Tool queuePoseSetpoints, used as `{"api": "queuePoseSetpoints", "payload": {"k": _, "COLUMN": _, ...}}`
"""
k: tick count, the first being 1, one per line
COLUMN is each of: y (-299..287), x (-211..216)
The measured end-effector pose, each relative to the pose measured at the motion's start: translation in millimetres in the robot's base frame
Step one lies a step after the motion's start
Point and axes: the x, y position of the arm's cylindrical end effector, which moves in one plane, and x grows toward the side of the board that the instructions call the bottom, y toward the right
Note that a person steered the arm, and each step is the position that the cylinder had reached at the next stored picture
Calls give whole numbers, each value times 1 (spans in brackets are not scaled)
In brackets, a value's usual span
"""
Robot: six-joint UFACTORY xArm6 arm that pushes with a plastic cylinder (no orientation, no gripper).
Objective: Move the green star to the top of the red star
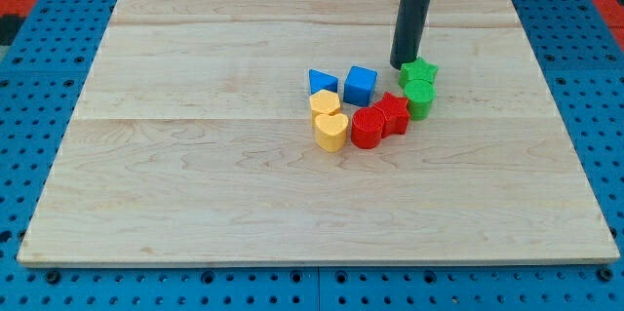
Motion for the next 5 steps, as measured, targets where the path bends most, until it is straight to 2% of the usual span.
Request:
{"api": "queuePoseSetpoints", "payload": {"k": 1, "y": -3, "x": -5}}
{"api": "queuePoseSetpoints", "payload": {"k": 3, "y": 60, "x": -21}}
{"api": "queuePoseSetpoints", "payload": {"k": 5, "y": 60, "x": 26}}
